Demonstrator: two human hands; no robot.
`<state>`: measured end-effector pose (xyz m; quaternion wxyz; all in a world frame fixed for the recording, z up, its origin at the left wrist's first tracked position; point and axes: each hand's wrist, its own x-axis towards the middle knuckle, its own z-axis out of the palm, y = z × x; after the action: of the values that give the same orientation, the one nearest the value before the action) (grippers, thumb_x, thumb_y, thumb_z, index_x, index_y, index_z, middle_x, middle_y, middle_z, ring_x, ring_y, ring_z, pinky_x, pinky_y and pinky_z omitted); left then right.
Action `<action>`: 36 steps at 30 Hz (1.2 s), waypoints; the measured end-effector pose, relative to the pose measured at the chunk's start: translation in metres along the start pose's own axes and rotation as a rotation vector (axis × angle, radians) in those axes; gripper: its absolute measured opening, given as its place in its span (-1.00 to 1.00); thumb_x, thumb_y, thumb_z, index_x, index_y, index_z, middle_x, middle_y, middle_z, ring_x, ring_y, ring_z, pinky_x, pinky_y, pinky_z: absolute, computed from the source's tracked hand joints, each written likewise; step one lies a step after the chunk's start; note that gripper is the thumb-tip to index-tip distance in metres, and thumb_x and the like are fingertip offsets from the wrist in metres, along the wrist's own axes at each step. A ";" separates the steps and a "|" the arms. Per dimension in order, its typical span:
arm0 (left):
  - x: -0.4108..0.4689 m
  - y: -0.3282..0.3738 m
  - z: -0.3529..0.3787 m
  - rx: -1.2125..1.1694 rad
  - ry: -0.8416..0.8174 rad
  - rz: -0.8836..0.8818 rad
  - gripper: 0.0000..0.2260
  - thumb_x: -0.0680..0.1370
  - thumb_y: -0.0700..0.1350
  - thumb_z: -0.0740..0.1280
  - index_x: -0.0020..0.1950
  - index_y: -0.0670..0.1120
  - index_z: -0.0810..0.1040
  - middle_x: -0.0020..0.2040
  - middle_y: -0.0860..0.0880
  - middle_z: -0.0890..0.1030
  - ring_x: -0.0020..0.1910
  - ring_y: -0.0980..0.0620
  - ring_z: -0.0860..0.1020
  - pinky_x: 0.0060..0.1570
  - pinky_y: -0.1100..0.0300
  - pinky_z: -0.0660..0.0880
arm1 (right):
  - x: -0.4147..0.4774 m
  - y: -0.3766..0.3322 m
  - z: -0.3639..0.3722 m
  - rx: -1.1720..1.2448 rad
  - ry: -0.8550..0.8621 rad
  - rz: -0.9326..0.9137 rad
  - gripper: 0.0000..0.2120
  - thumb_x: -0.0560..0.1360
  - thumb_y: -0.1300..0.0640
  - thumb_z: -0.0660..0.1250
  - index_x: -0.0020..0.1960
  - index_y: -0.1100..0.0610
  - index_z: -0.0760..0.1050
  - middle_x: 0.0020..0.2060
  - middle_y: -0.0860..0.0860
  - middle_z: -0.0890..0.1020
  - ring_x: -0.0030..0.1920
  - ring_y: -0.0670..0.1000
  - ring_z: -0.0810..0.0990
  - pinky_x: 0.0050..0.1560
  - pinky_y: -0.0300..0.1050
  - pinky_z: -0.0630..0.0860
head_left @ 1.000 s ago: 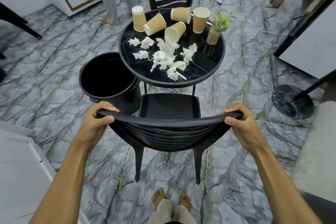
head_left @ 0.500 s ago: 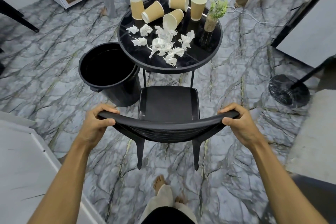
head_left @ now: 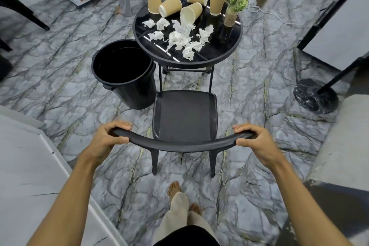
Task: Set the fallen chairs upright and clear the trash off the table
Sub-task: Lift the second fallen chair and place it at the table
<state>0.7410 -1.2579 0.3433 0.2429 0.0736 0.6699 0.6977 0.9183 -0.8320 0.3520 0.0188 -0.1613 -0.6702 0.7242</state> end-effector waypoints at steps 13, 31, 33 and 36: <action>-0.019 0.010 0.004 0.190 0.005 -0.032 -0.57 0.21 -0.01 0.58 0.03 -0.13 0.67 0.23 -0.01 0.64 0.22 0.05 0.59 0.02 0.19 0.53 | -0.012 -0.007 0.003 -0.086 0.004 0.046 -0.76 0.23 0.08 0.57 -0.11 0.03 0.70 0.07 -0.06 0.69 0.16 -0.01 0.62 0.05 -0.20 0.56; -0.010 0.063 0.000 0.890 -0.261 -0.138 -0.60 0.62 0.18 0.21 0.45 0.15 0.43 0.52 0.11 0.34 0.43 0.18 0.29 0.32 0.22 0.17 | 0.015 -0.062 0.120 -1.110 -0.327 -0.091 -0.64 0.59 -0.18 0.21 0.28 -0.05 0.54 0.28 -0.06 0.57 0.32 -0.02 0.48 0.33 0.03 0.40; -0.003 0.063 -0.012 0.891 -0.274 -0.151 -0.58 0.63 0.19 0.18 0.49 0.16 0.38 0.54 0.11 0.30 0.49 0.15 0.24 0.37 0.20 0.13 | 0.027 -0.062 0.141 -1.146 -0.360 -0.051 -0.62 0.60 -0.20 0.16 0.32 -0.07 0.50 0.34 -0.07 0.52 0.35 -0.01 0.45 0.33 0.08 0.40; 0.013 0.066 -0.038 0.905 -0.300 -0.162 -0.56 0.63 0.20 0.15 0.51 0.18 0.33 0.56 0.11 0.27 0.54 0.09 0.20 0.47 0.10 0.10 | 0.050 -0.063 0.172 -1.181 -0.380 -0.001 -0.60 0.61 -0.20 0.13 0.35 -0.07 0.47 0.38 -0.06 0.48 0.37 0.00 0.42 0.35 0.10 0.39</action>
<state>0.6970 -1.2855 0.4008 0.3340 0.2194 0.8674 0.2966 0.8146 -0.9796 0.4121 -0.1929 -0.0122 -0.9495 0.2472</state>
